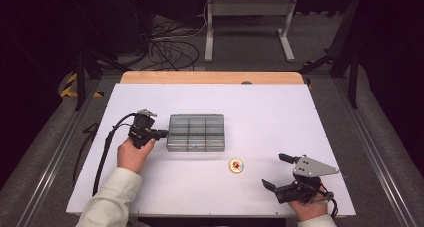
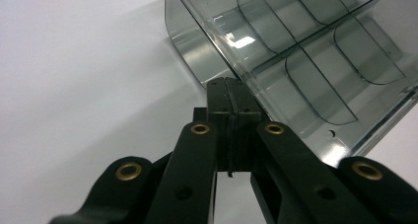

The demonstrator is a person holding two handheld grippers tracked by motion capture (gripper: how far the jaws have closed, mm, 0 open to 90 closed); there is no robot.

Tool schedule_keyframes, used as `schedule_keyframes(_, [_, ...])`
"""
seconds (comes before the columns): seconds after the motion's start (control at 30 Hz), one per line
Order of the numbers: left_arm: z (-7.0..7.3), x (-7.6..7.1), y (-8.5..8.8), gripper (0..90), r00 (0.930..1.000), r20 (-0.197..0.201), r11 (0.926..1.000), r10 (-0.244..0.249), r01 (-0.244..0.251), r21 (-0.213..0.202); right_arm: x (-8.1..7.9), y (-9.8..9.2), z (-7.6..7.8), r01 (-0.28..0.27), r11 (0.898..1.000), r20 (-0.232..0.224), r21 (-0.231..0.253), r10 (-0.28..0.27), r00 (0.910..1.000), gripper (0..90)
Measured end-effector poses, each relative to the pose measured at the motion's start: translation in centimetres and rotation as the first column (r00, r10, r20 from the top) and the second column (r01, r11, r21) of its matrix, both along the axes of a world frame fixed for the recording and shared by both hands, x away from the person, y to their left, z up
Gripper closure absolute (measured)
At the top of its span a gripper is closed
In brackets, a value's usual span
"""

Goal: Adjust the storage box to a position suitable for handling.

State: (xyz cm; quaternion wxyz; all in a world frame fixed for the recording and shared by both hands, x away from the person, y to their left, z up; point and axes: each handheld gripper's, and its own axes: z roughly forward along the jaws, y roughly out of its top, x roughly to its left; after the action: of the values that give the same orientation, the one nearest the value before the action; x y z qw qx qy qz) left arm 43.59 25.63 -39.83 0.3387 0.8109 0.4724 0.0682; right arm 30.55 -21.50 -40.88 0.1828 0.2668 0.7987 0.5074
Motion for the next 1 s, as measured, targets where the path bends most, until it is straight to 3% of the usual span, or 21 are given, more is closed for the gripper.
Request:
schedule_keyframes(0.3, [-0.3, 0.1, -1.1, 89.8, 1.0, 0.001, 0.9993, -0.005, 0.005, -0.037, -0.2, -0.1, -0.1, 0.003, 1.0, -0.004, -0.002, -0.003, 1.0, 1.1])
schedule_keyframes(0.67, [-0.3, 0.3, -3.5, 89.8, 0.9991, 0.027, 0.9995, -0.032, 0.032, -0.008, -0.4, -0.5, -0.1, 0.015, 1.0, -0.007, 0.007, -0.015, 0.9999, 1.1])
schedule_keyframes(1.0, [-0.3, -0.3, -4.3, 89.8, 0.9978, 0.018, 0.9979, -0.064, 0.064, 0.012, -0.4, -0.3, -0.1, 0.013, 1.0, -0.01, 0.006, -0.013, 0.9999, 1.1])
